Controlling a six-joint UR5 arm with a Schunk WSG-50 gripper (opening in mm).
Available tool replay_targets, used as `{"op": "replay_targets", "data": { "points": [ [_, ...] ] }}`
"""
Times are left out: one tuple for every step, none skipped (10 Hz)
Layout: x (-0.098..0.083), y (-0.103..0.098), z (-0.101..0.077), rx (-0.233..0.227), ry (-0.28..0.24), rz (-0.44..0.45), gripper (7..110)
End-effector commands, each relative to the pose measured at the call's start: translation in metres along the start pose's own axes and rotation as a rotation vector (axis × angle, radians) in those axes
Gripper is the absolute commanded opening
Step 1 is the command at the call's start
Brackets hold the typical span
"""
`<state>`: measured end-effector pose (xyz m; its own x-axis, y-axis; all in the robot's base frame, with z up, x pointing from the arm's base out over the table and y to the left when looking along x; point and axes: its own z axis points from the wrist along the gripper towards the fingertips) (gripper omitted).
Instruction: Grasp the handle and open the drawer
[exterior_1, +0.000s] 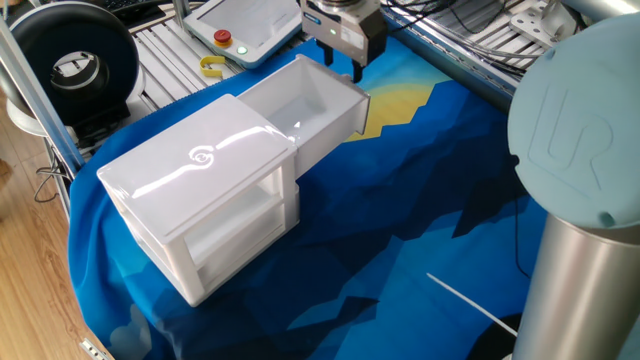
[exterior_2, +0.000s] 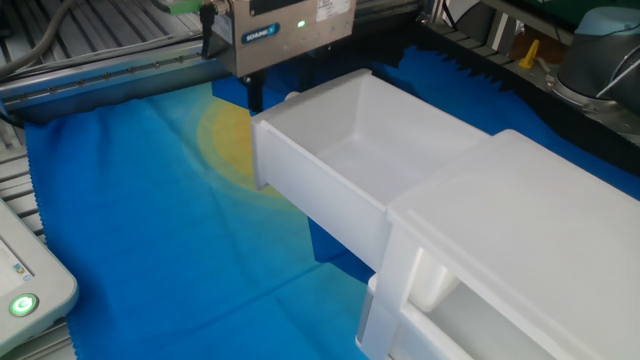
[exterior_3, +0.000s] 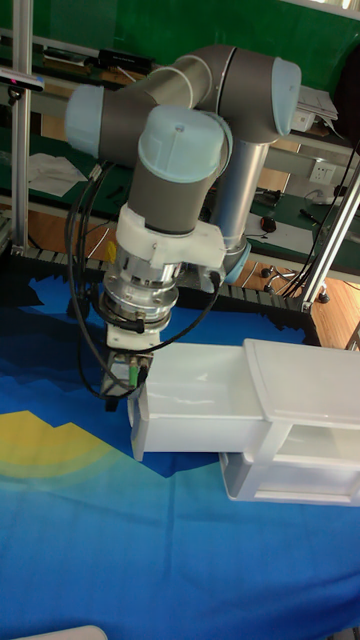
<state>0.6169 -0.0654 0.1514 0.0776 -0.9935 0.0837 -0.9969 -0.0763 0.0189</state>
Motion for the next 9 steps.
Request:
{"op": "replay_targets", "data": {
  "points": [
    [-0.018, -0.005, -0.03, 0.042, 0.015, 0.081, 66],
    [-0.022, -0.003, -0.038, 0.045, 0.014, 0.109, 66],
    [-0.025, -0.002, -0.047, 0.054, 0.011, 0.126, 66],
    [-0.026, 0.003, -0.053, 0.054, 0.008, 0.161, 66],
    [-0.025, 0.01, -0.059, 0.044, 0.01, 0.203, 66],
    [-0.031, 0.016, -0.066, 0.03, 0.002, 0.243, 66],
    [-0.049, 0.02, -0.072, 0.03, -0.031, 0.365, 66],
    [-0.081, 0.02, -0.075, 0.011, -0.132, 0.608, 66],
    [-0.095, -0.005, -0.073, 0.061, -0.185, 0.805, 66]
  ]
}}
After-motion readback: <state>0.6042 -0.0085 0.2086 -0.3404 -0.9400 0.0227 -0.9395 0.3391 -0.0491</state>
